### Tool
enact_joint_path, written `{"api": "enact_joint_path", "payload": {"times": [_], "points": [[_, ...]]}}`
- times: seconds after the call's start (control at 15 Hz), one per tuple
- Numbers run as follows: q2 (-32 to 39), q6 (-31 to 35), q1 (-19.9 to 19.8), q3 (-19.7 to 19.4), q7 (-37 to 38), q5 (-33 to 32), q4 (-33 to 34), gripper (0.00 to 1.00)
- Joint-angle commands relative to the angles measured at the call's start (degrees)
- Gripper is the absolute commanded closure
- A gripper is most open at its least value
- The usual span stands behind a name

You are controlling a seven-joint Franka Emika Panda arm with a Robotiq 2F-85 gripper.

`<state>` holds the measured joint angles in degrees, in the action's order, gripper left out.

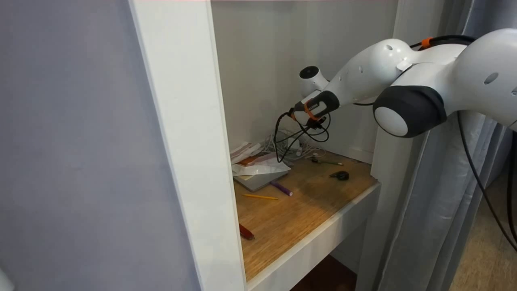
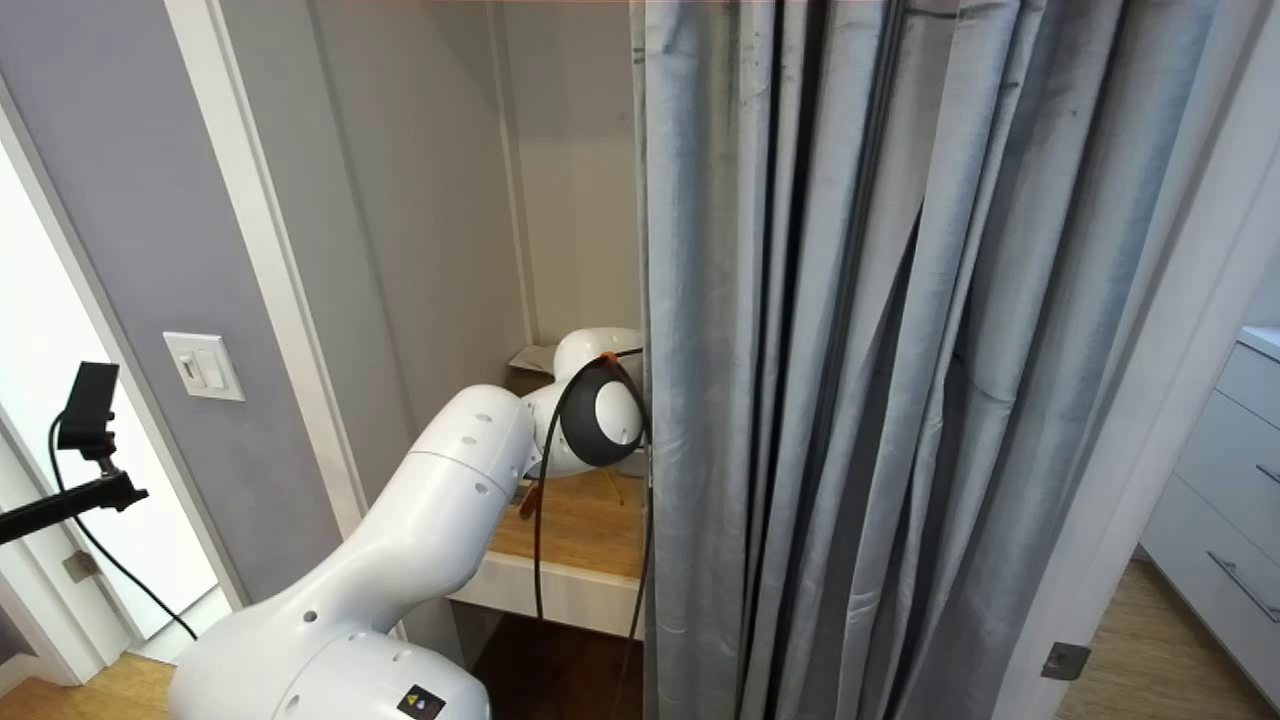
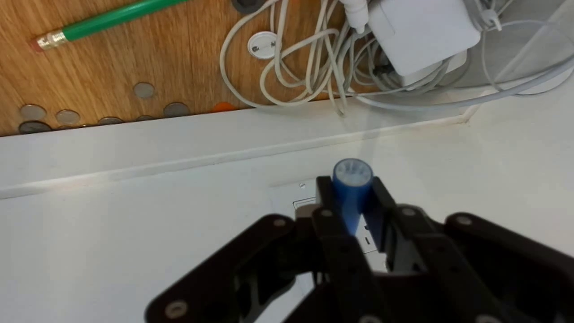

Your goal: Pick up the blue marker and use it to flip the light switch in the closet downwards, put the blue marker back on the shelf

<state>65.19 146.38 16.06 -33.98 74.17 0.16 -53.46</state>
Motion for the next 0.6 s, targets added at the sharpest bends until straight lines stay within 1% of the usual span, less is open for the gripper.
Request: {"api": "enact_joint_path", "payload": {"times": [0.0,0.27,0.53], "points": [[-0.73,-0.1,-2.4,4.45,0.55,-4.39,0.93,0.94],[1.09,-1.94,-5.55,9.7,-1.6,-5.84,4.83,0.94],[3.16,-3.32,-7.86,11.49,-0.68,-6.58,9.1,0.95]]}}
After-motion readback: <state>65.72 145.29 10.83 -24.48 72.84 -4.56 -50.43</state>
